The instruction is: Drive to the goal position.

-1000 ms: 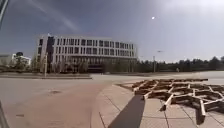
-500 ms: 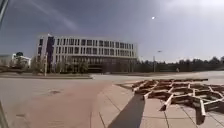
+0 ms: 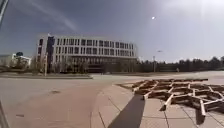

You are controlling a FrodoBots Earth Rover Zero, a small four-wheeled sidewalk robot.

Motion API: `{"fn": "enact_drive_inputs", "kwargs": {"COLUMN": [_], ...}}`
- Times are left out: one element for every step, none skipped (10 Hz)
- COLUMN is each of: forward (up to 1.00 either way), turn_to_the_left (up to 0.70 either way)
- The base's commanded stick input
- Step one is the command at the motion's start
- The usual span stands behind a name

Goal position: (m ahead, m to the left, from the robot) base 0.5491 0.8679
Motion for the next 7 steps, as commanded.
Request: {"fn": "enact_drive_inputs", "kwargs": {"forward": [0.05,0.05,0.05,0.04,0.05,0.05,0.05], "turn_to_the_left": [0.00,0.00,0.00,0.00,0.00,0.00,0.00]}}
